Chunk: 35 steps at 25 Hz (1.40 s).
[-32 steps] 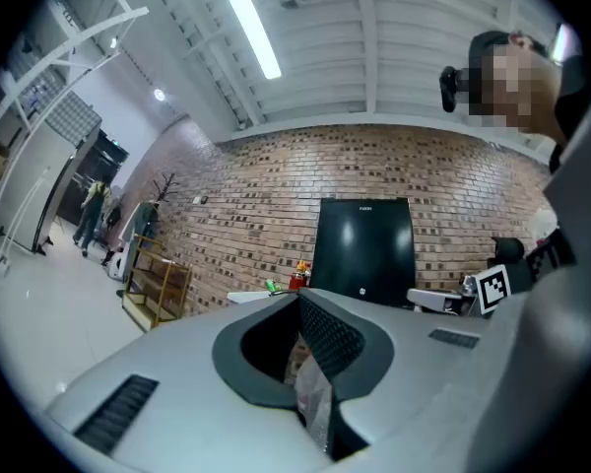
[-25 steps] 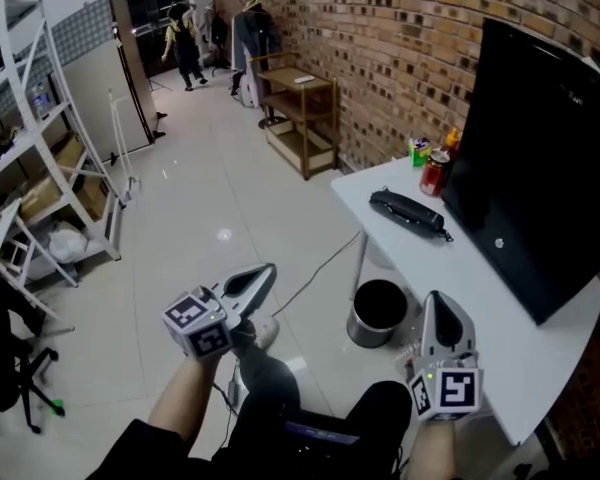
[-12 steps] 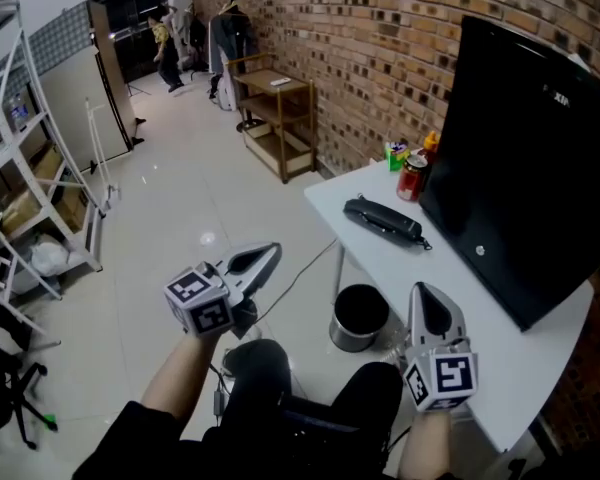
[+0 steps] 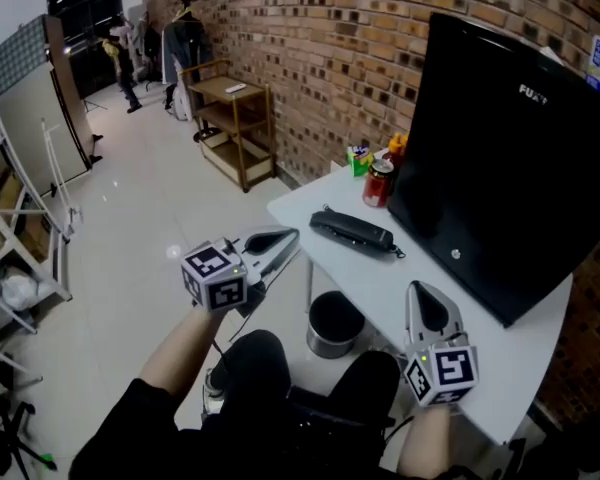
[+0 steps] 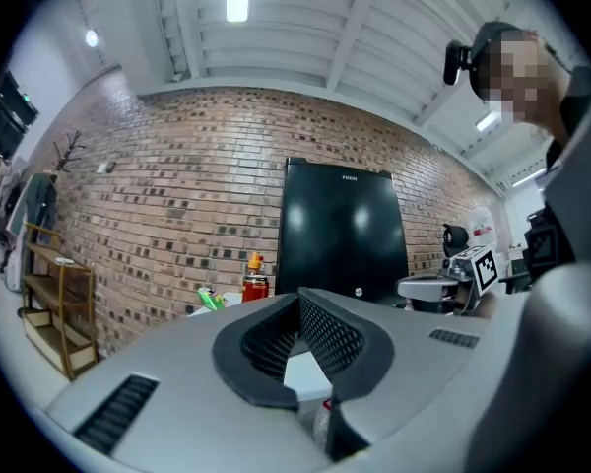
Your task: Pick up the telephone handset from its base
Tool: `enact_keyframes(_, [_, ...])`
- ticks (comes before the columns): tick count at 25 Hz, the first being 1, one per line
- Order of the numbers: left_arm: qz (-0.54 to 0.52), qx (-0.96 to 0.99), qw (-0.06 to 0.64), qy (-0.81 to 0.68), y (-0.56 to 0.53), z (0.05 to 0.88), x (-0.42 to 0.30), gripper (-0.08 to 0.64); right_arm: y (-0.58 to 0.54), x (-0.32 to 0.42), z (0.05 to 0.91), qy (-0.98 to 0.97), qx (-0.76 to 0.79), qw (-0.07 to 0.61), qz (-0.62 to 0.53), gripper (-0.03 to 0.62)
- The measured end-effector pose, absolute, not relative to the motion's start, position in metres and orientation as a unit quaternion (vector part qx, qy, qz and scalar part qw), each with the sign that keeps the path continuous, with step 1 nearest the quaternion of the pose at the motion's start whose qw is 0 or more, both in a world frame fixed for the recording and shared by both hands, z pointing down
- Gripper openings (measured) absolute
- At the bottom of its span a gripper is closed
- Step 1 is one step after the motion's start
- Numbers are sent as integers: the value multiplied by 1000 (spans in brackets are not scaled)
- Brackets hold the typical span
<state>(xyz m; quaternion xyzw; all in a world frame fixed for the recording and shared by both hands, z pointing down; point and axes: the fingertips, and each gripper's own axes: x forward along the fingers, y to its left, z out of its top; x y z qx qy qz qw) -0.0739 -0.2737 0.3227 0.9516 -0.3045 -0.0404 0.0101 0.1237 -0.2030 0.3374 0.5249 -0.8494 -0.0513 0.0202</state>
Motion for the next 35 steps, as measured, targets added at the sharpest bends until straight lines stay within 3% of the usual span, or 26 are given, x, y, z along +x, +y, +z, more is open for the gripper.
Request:
enact_keyframes(12, [49, 981, -49, -179, -344, 317, -21, 0, -210, 145, 335, -813, 577, 40, -59, 11])
enact_keyframes(22, [182, 979, -90, 13, -351, 341, 23, 327, -218, 157, 340, -807, 587, 38, -49, 11])
enact_keyframes(35, [322, 933, -93, 128, -352, 392, 47, 348, -222, 151, 347, -813, 575, 74, -49, 11])
